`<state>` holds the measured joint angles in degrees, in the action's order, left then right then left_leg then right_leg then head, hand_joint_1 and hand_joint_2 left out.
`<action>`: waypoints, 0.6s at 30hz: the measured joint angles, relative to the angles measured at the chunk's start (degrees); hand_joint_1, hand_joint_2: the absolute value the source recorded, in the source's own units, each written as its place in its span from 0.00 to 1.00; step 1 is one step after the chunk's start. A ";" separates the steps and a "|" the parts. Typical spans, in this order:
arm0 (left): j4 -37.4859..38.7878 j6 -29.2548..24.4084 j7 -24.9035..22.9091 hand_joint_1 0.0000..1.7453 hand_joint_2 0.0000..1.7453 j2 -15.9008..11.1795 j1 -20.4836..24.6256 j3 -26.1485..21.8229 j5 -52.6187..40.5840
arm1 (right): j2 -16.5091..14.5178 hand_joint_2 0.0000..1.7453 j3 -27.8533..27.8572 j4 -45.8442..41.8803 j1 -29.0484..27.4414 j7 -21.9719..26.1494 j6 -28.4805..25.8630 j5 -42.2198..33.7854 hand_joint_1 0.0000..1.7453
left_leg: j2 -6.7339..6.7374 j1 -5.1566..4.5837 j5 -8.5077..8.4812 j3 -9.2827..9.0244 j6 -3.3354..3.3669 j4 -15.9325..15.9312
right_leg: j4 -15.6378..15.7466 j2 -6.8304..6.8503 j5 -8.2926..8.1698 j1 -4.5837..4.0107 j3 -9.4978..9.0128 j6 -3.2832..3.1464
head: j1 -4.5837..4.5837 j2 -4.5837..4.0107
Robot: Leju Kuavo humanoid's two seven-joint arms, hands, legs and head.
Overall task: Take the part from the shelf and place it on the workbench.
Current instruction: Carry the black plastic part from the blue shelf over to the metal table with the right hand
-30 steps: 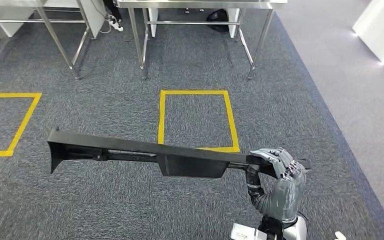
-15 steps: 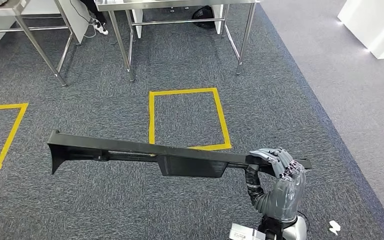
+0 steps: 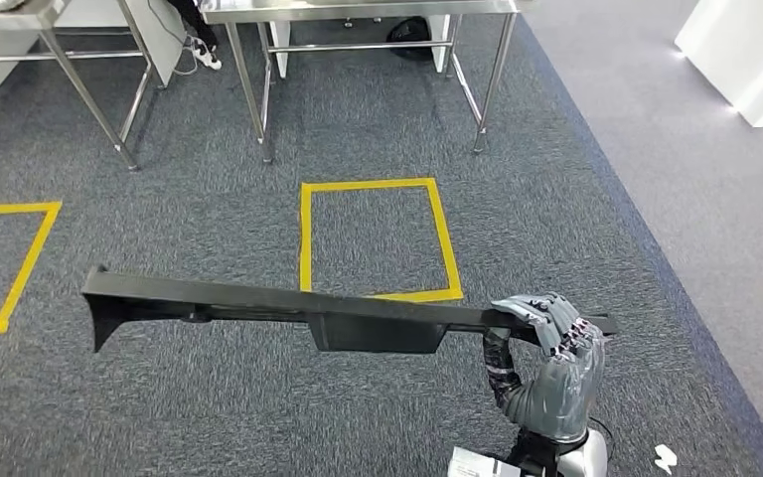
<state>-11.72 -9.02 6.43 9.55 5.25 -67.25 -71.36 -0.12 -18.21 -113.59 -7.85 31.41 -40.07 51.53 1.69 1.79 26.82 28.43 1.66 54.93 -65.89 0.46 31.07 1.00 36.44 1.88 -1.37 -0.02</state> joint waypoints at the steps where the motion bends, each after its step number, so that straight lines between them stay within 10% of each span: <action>1: 0.00 -0.01 -0.01 0.00 1.00 0.00 -0.03 0.00 -0.01 | 0.00 1.00 0.00 0.05 -0.04 -0.01 0.00 0.01 1.00 | -0.25 0.01 -0.05 0.05 0.02 0.03 | -3.66 -0.06 1.38 0.22 1.85 0.27 | 0.01 0.00; 3: 0.00 -0.03 -0.03 0.00 1.00 0.01 -0.12 0.00 -0.01 | 0.01 1.00 0.01 0.13 -0.12 -0.04 0.01 0.03 1.00 | -0.99 0.12 0.08 0.01 -0.18 0.18 | -6.32 -0.09 1.05 0.70 3.43 0.73 | 0.00 0.00; 7: 0.00 -0.14 -0.04 0.00 1.00 0.06 -0.09 0.00 -0.04 | 0.01 1.00 0.04 0.13 -0.02 -0.05 0.01 -0.23 1.00 | -2.25 0.52 1.15 -0.08 -1.72 1.34 | 6.26 -0.22 -5.52 1.12 -2.23 0.94 | 0.01 0.01; 9: 0.00 -0.22 -0.04 0.00 1.00 0.03 -0.19 -0.01 -0.03 | -0.01 1.00 0.06 0.09 0.05 0.00 0.02 -0.66 1.00 | -2.41 0.35 1.69 0.22 -2.11 1.84 | 7.97 -0.43 -5.26 0.93 -2.86 0.08 | 0.03 0.00; 13: 0.00 -0.26 -0.04 0.00 1.00 -0.01 -0.20 -0.02 0.01 | -0.01 1.00 0.09 0.06 0.04 -0.02 0.03 -0.94 1.00 | -2.08 0.43 1.88 0.03 -0.65 1.58 | 8.01 -0.91 -5.10 0.68 -2.85 -0.98 | 0.03 0.00; 18: 0.00 -0.25 -0.04 0.00 1.00 0.04 -0.08 -0.02 0.02 | -0.01 1.00 0.09 0.06 0.05 -0.01 0.03 -0.95 1.00 | -2.05 0.68 1.71 -0.19 -1.26 1.12 | 7.80 -0.96 -4.84 0.29 -2.82 -1.64 | 0.03 0.01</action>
<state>-11.72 -9.27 6.38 9.60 5.17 -67.28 -71.34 -0.13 -18.12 -113.52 -7.80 31.40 -40.04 50.58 -0.36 2.47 28.53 28.24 0.40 56.05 -58.09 -0.50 26.24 1.30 33.62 0.24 -1.33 -0.01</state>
